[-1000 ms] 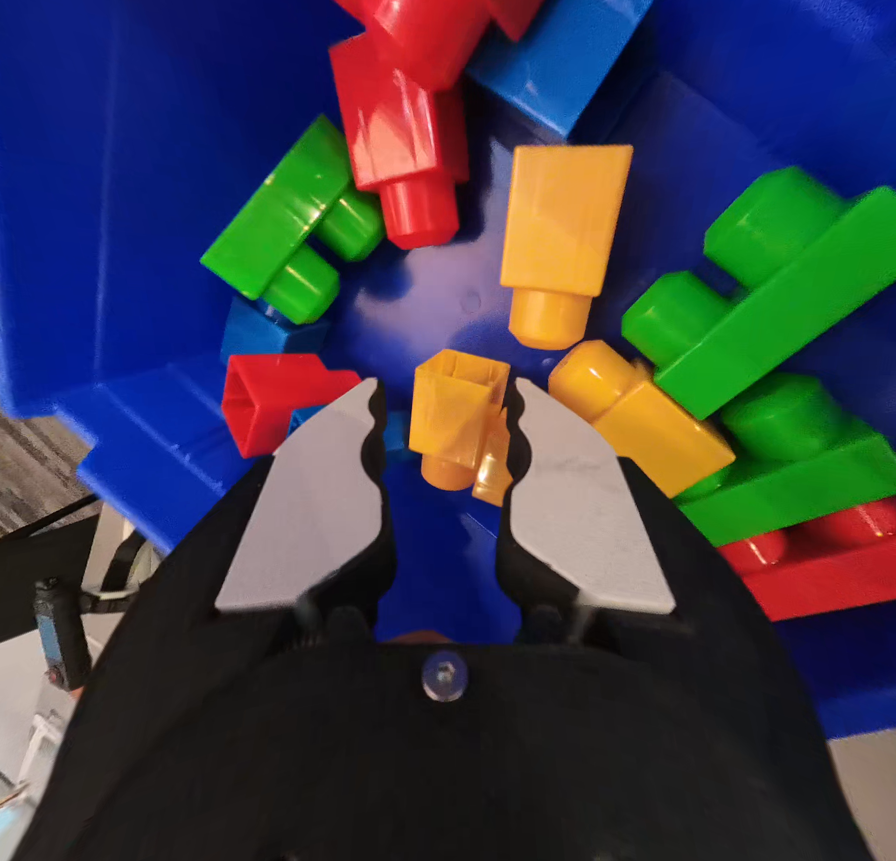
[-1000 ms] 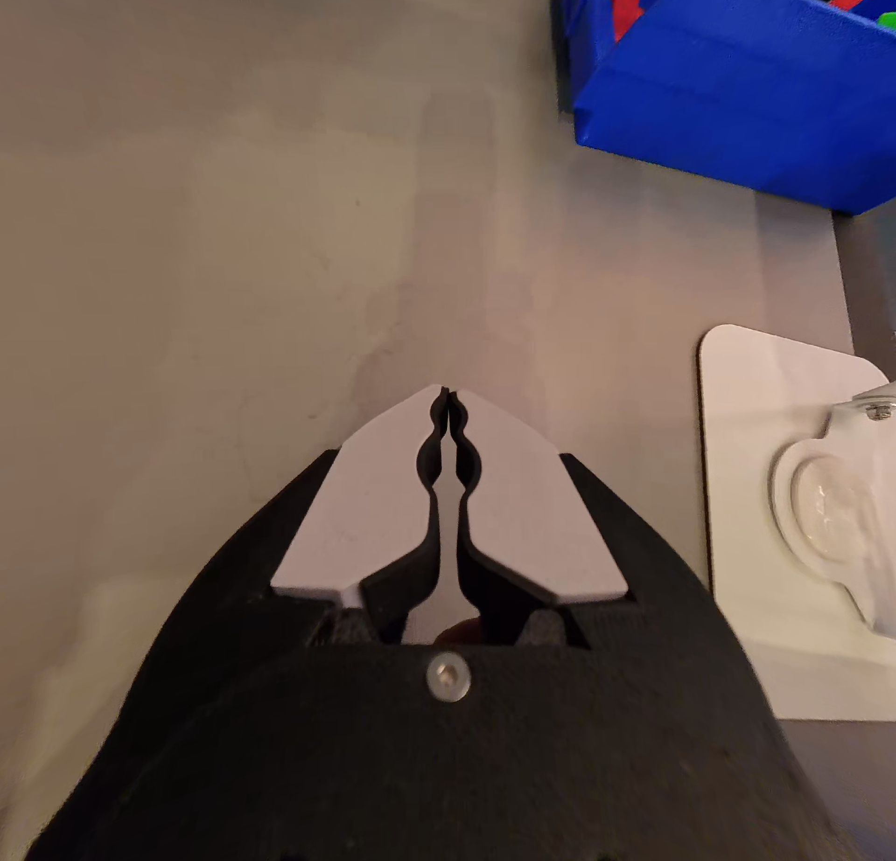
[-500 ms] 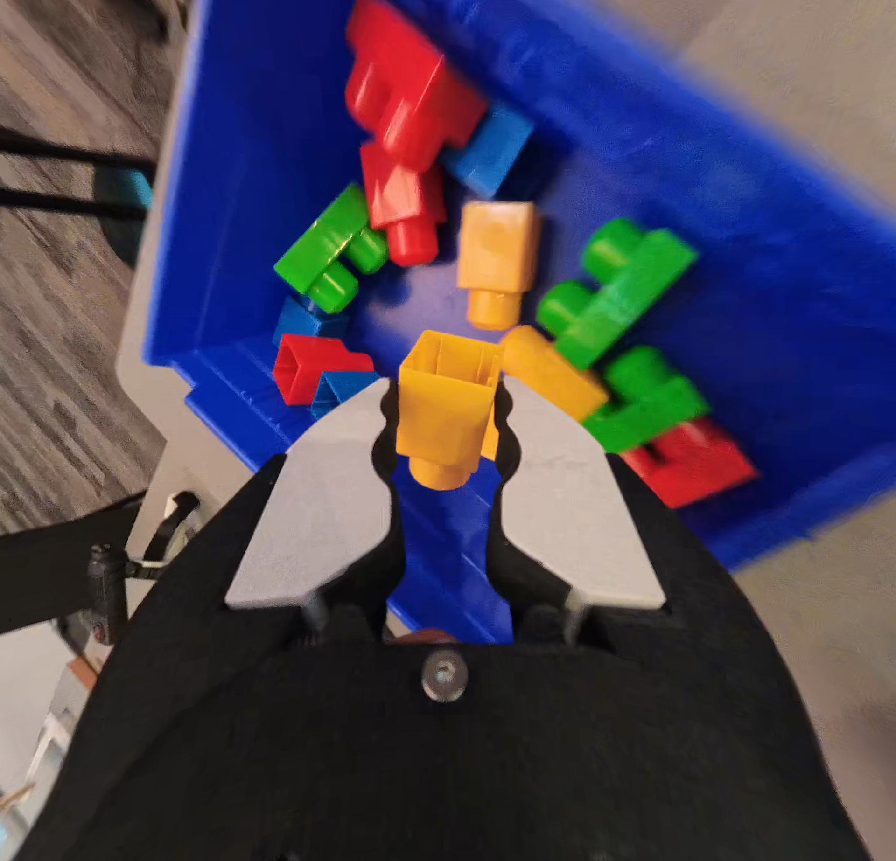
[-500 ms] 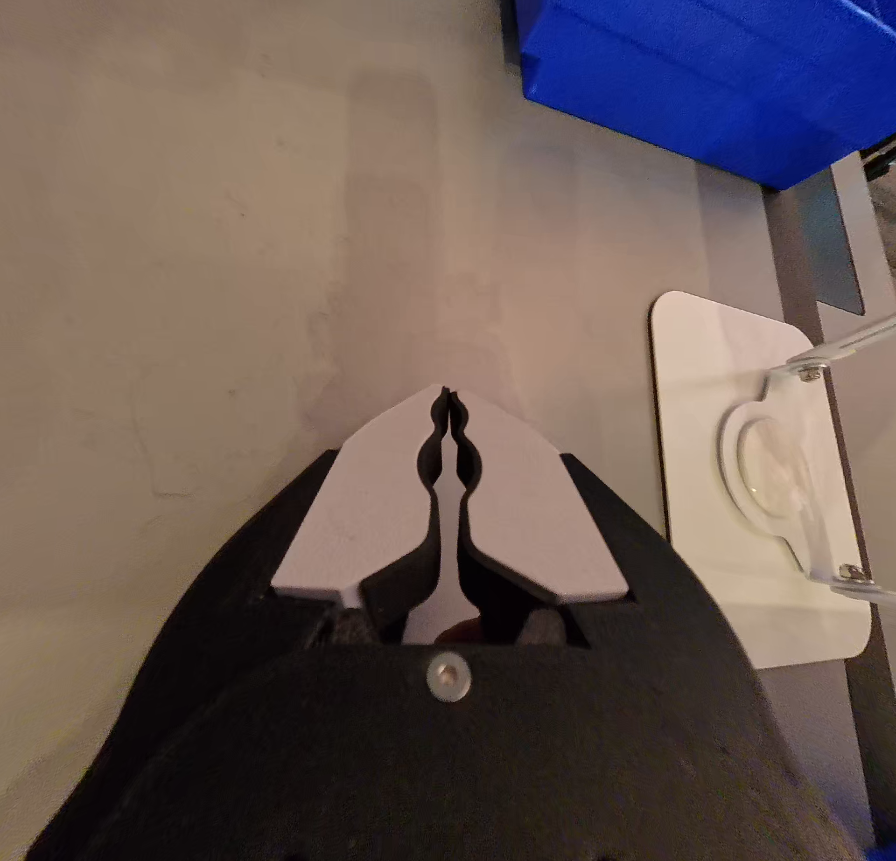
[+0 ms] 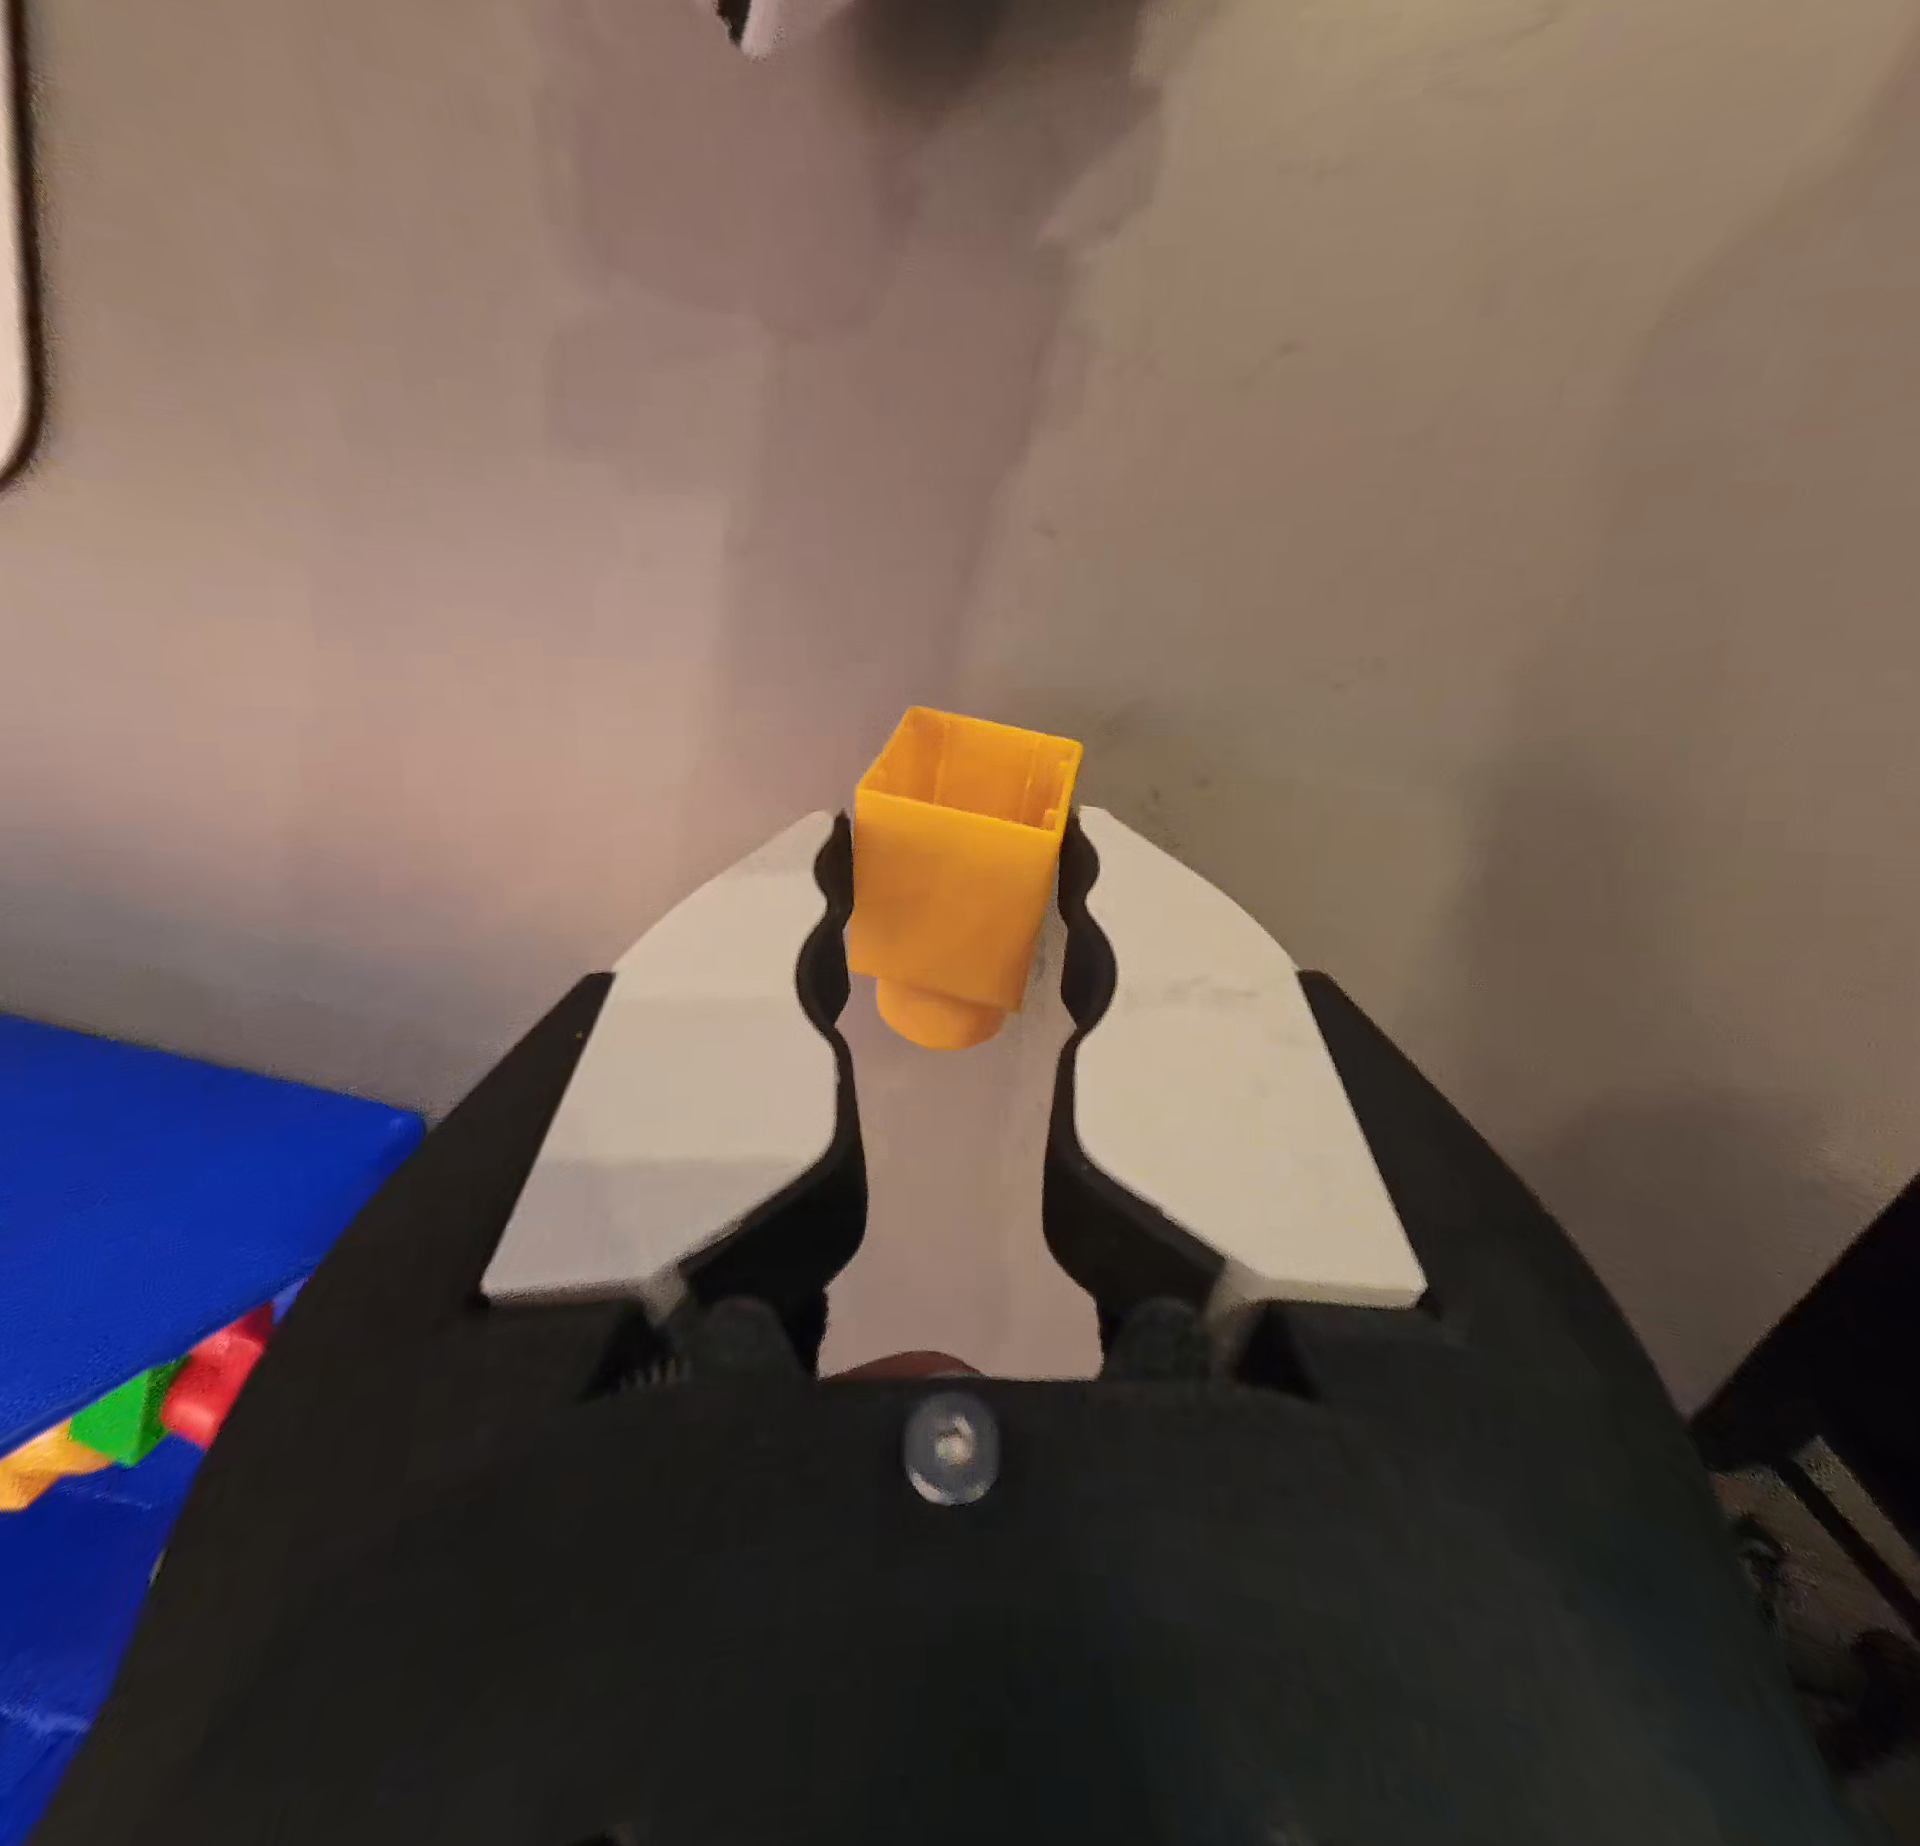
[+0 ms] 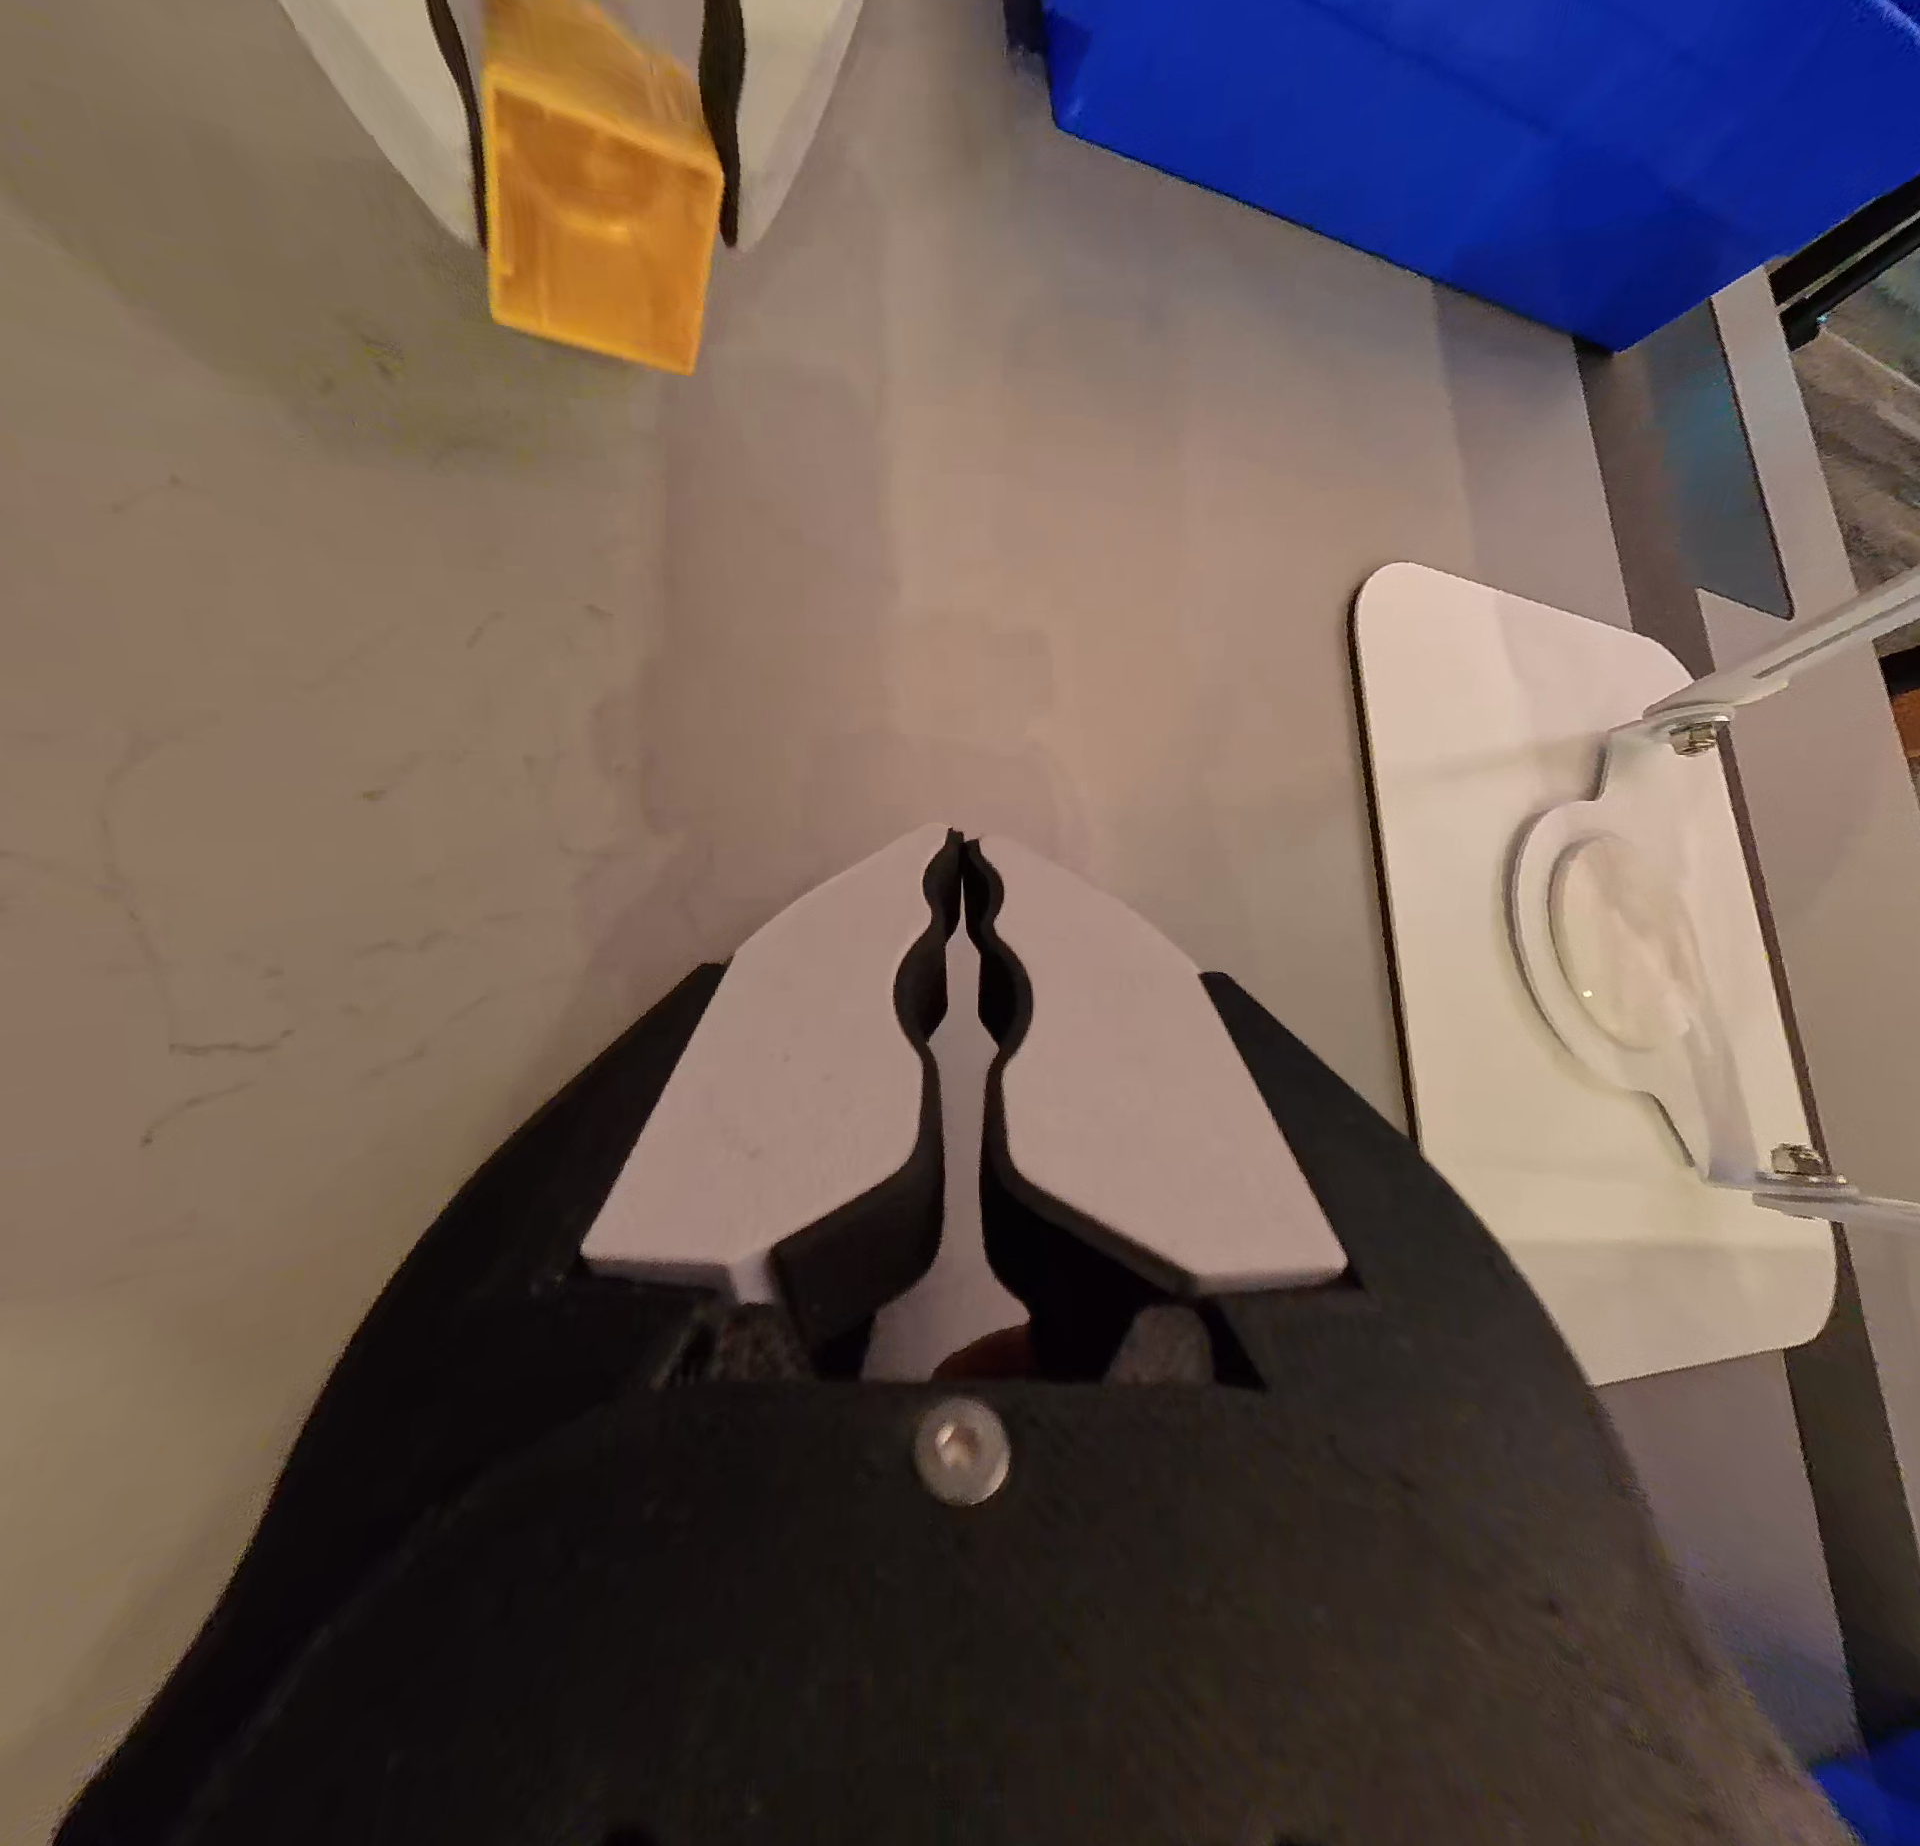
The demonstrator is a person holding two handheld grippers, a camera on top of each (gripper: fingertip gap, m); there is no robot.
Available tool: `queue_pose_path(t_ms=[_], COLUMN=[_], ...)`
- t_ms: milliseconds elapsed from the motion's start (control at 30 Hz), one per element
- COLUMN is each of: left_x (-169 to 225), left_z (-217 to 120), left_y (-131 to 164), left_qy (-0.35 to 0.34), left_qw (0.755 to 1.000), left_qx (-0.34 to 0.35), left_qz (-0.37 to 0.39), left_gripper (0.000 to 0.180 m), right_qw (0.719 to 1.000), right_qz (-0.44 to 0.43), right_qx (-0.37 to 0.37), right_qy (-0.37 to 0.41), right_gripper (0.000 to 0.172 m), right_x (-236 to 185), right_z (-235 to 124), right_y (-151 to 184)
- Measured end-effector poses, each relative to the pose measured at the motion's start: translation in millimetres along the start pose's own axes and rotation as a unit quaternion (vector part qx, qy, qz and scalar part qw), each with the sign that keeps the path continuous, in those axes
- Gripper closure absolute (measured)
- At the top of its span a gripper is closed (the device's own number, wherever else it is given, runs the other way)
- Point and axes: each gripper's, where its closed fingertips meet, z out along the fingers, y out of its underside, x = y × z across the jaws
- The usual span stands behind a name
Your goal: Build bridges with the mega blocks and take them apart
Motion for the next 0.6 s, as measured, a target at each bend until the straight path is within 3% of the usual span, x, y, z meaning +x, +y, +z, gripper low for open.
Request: queue_pose_path(t_ms=[133, 200, 267, 333, 500, 600], left_x=[4, 4, -1, -6, -107, -171], left_z=[16, 19, 12, -11, -93, -107], left_y=[6, 5, 3, 2, 44, 86], left_qy=[0.026, 0.027, 0.015, 0.018, -0.140, -0.157], left_qw=[0.999, 0.999, 1.000, 0.999, 0.983, 0.961], left_qx=[-0.021, -0.015, 0.001, 0.031, 0.052, 0.059], left_qz=[-0.009, -0.012, -0.016, -0.030, -0.109, -0.222], left_gripper=[0.141, 0.132, 0.119, 0.121, 0.129, 0.140], right_qw=[1.000, 1.000, 1.000, 1.000, 1.000, 1.000], right_qz=[0.003, 0.005, 0.006, 0.008, 0.014, 0.018], right_qx=[0.001, 0.001, 0.001, 0.004, 0.006, 0.009], right_qy=[-0.004, -0.006, -0.005, -0.004, -0.008, -0.011], right_gripper=[0.172, 0.172, 0.172, 0.172, 0.172, 0.172], right_x=[0, -1, 0, 1, 0, -1], right_z=[1, 1, 1, 1, 3, 4], right_y=[1, 2, 3, 3, 5, 4])
